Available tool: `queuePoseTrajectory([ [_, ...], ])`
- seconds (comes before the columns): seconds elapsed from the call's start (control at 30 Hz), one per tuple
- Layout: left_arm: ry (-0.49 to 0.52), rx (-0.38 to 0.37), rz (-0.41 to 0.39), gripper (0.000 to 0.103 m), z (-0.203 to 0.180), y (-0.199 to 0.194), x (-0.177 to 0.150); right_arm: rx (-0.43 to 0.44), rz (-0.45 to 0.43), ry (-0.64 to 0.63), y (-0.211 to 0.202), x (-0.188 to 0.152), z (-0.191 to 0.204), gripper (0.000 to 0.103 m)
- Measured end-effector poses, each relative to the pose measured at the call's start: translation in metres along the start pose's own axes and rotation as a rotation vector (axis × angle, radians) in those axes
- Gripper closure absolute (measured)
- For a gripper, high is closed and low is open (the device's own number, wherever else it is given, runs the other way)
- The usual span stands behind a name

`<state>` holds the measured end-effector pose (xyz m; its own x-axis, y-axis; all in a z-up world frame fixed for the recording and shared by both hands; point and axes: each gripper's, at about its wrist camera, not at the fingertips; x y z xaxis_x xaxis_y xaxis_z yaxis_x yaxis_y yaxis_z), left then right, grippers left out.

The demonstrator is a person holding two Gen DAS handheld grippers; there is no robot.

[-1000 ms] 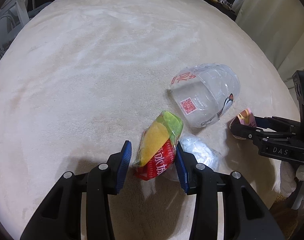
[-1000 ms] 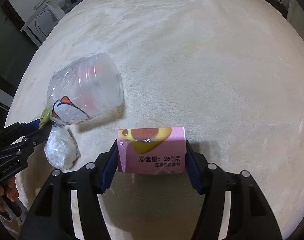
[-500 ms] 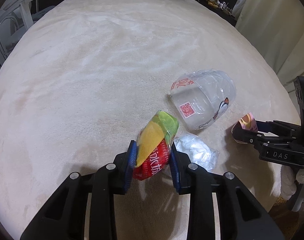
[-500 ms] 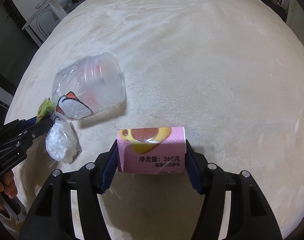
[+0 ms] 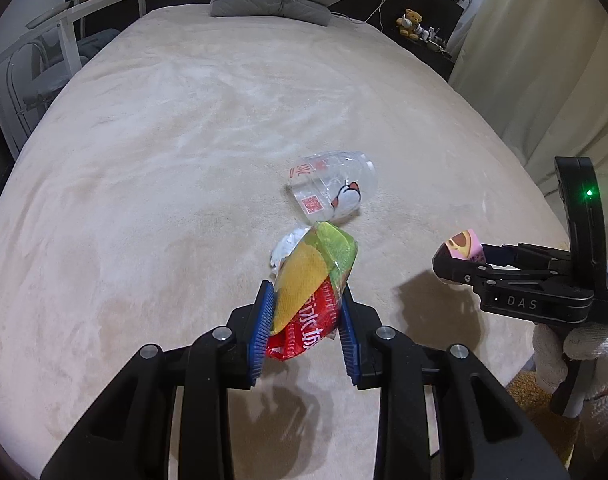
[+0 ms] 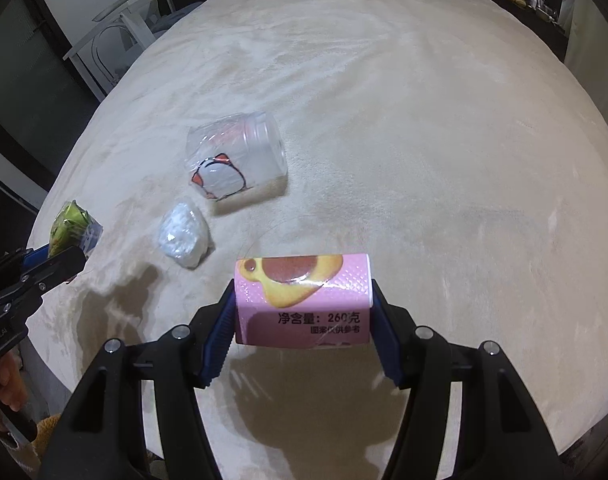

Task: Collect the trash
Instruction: 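Carry the red wrapper and pink carton down over the clear bowl with both tools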

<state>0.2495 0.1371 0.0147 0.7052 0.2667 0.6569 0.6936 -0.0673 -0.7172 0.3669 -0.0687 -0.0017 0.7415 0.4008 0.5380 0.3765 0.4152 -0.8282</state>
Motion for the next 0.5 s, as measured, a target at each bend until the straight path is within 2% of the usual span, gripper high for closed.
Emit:
queuePoseTrajectory([
  [0.5,-0.008,-0.032,-0.081,0.073,-0.052,-0.119,-0.067,0.022,-0.054,-0.005,-0.11,-0.084,0.018,0.042],
])
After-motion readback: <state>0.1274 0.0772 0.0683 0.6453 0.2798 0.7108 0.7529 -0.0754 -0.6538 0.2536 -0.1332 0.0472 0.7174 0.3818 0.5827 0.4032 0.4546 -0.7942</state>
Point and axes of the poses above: each gripper's, at about its wrist camera, not at the fingertips, and y roughly the way its jaws point, z to its left, x to its top, and after that the axes turned 9 degrees about -z, right-handed
